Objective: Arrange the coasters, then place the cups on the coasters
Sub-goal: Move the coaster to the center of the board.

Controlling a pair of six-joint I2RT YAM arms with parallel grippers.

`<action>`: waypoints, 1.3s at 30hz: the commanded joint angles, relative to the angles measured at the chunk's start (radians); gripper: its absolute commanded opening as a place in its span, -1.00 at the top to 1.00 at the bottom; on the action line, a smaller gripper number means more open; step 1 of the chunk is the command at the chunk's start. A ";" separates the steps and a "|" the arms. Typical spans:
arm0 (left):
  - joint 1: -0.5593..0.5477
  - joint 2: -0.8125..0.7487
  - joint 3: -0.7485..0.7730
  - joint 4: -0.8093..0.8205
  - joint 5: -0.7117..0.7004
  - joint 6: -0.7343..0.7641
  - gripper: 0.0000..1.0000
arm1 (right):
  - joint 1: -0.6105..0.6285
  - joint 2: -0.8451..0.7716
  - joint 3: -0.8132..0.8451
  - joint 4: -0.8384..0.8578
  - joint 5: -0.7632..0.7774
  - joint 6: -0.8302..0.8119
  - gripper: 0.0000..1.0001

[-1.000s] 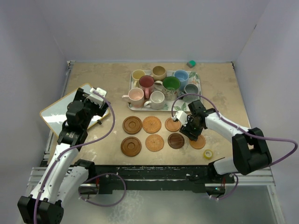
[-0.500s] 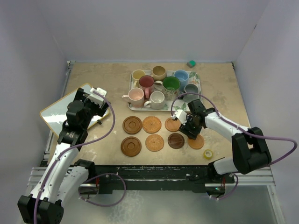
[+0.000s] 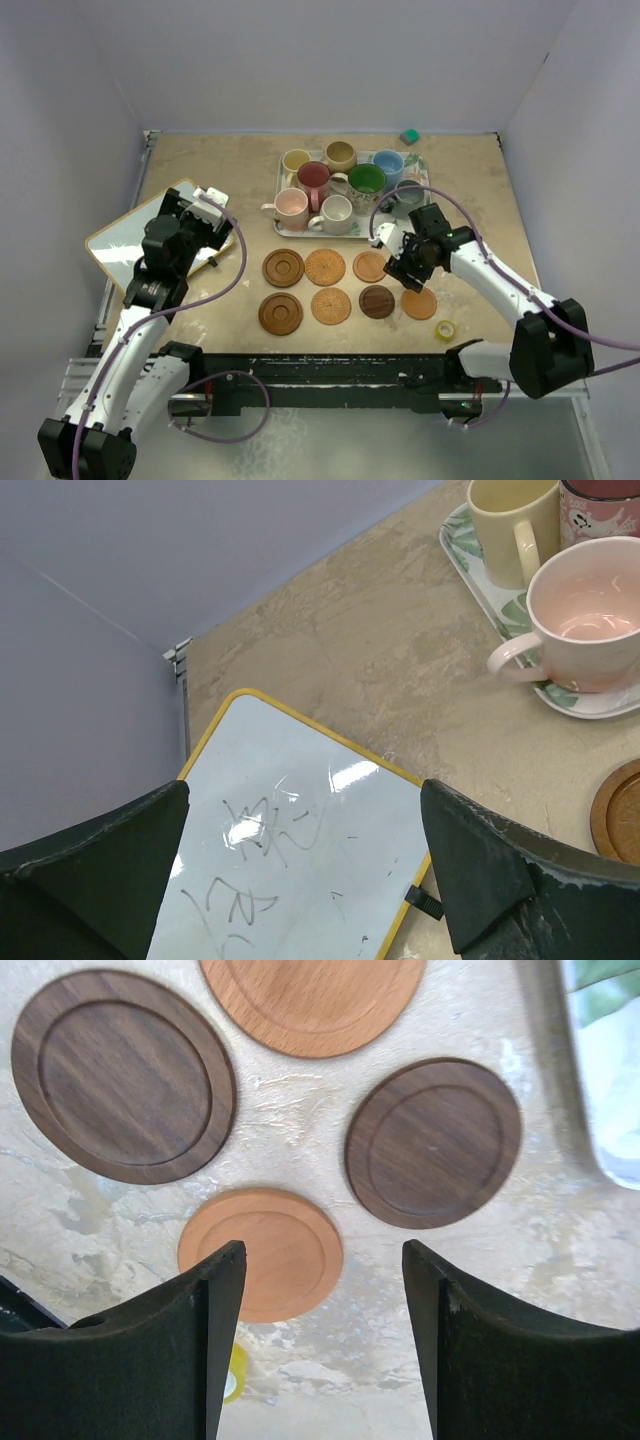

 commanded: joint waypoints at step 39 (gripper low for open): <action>0.005 0.625 0.462 0.013 0.369 -0.073 -0.92 | -0.191 -0.268 0.273 -0.064 -0.063 0.388 -0.97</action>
